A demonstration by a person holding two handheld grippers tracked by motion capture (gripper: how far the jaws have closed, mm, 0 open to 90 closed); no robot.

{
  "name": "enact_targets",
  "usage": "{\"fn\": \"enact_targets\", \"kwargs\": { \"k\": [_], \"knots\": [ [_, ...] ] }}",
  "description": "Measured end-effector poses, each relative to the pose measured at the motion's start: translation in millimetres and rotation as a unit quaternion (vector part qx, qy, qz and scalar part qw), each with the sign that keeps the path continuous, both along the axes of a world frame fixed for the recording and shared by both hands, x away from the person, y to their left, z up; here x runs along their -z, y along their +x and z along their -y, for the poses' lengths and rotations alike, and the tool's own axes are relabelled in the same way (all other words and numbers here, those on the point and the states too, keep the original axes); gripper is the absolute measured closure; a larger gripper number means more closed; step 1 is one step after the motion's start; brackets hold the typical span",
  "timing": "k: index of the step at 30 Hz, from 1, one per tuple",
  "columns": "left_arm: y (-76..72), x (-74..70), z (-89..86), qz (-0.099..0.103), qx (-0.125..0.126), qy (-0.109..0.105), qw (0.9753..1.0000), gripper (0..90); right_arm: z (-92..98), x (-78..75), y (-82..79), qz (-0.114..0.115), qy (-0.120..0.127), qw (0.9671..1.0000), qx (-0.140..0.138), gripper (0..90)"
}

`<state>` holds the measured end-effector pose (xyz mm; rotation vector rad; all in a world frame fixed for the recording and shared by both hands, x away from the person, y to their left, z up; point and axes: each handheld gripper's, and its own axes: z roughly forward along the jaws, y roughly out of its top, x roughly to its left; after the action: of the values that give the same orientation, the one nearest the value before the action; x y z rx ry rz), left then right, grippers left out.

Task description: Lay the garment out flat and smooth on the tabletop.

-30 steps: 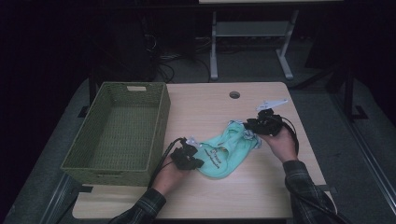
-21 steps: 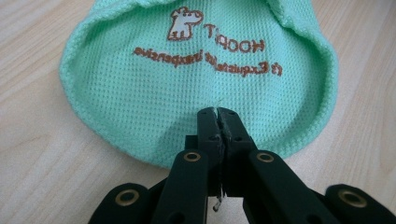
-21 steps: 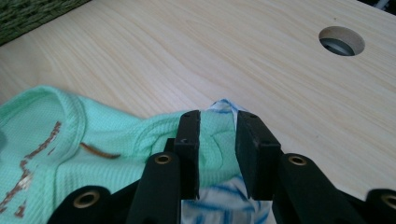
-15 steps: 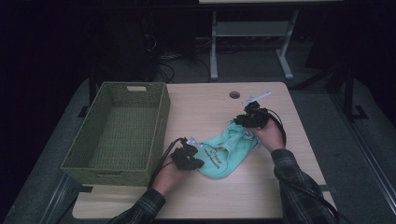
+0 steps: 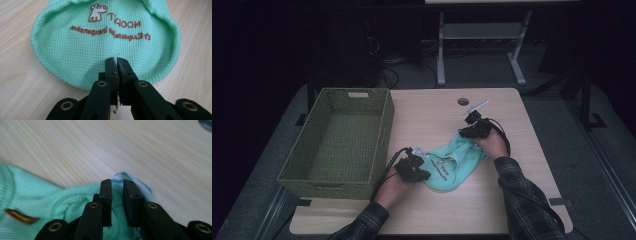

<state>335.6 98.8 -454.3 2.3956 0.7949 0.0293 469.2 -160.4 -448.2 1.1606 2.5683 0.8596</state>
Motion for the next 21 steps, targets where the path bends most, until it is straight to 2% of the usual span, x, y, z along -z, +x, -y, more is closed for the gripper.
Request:
{"fn": "enact_targets", "kwargs": {
  "k": [3,7,10,13,17,21],
  "knots": [
    [-0.1,0.4,0.2,0.001,-0.001,-0.002,1.0000,87.1,0.2,8.2,-0.1,-0.001,-0.005,1.0000,0.000,80.5],
    [-0.2,0.3,0.4,0.002,-0.001,-0.001,1.0000,87.1,1.0,9.1,-0.6,0.004,-0.007,1.0000,0.005,89.4],
    [-0.2,0.4,0.4,0.002,-0.001,-0.002,1.0000,87.1,0.9,9.2,-0.8,0.005,-0.007,1.0000,0.003,90.0],
    [0.1,0.2,0.0,0.002,0.001,0.001,1.0000,87.1,0.7,8.8,-2.3,0.016,-0.013,0.9998,0.001,90.0],
    [0.1,0.4,0.1,0.002,-0.001,0.000,1.0000,87.2,5.6,5.4,-3.3,0.031,-0.015,0.9993,0.012,90.0],
    [0.3,-0.1,-0.2,0.000,0.001,0.003,1.0000,87.1,12.2,3.1,-0.4,0.035,-0.023,0.9989,0.019,90.0]
  ]
}}
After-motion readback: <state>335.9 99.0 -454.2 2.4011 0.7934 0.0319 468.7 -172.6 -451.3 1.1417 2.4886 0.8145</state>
